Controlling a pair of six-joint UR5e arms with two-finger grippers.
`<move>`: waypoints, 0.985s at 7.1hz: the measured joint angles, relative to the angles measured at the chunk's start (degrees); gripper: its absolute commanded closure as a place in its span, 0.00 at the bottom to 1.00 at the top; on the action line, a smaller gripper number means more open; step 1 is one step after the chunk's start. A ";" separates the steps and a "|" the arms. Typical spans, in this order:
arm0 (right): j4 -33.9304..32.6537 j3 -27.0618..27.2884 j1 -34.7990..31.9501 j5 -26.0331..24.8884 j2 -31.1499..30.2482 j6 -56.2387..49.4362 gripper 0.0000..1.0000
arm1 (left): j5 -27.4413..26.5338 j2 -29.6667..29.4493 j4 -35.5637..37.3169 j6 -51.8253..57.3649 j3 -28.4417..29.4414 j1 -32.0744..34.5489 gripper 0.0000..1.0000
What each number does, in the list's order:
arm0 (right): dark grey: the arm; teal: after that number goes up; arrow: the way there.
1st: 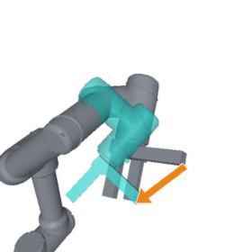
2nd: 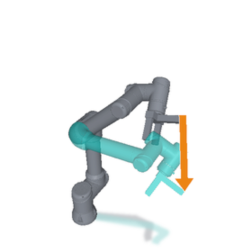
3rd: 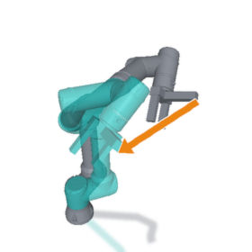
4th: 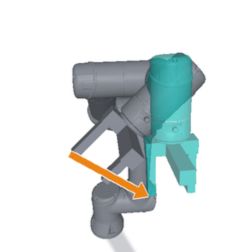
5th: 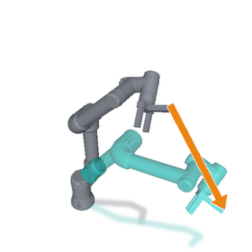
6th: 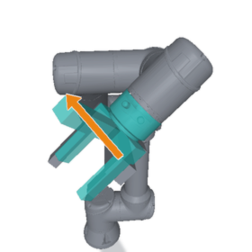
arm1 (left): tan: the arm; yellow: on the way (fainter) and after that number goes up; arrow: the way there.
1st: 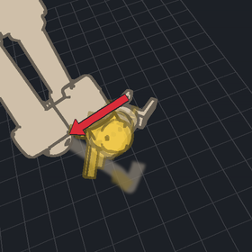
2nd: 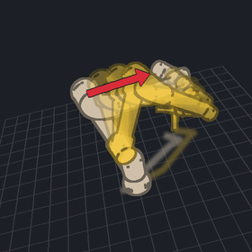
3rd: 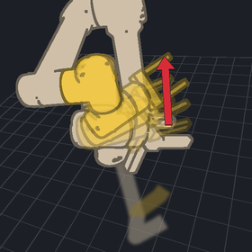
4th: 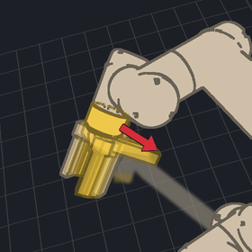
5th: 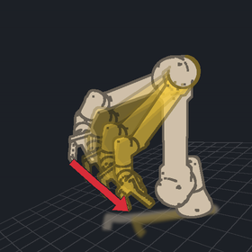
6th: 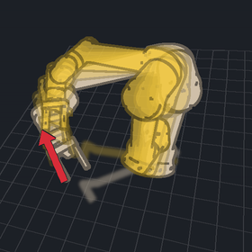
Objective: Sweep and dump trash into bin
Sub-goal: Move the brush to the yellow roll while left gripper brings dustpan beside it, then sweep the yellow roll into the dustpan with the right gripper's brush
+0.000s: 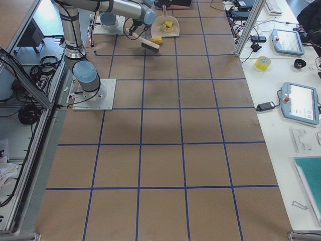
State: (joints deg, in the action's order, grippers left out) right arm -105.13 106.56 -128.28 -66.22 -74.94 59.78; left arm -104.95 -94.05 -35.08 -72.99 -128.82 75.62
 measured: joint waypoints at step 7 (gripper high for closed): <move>-13.75 -0.39 -0.04 2.84 4.62 -0.53 0.92 | -0.85 -1.89 0.46 -0.71 -0.47 1.80 1.00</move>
State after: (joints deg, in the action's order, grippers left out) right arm -118.88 106.18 -128.32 -63.38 -70.32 59.25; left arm -105.80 -95.95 -34.62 -73.69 -129.29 77.43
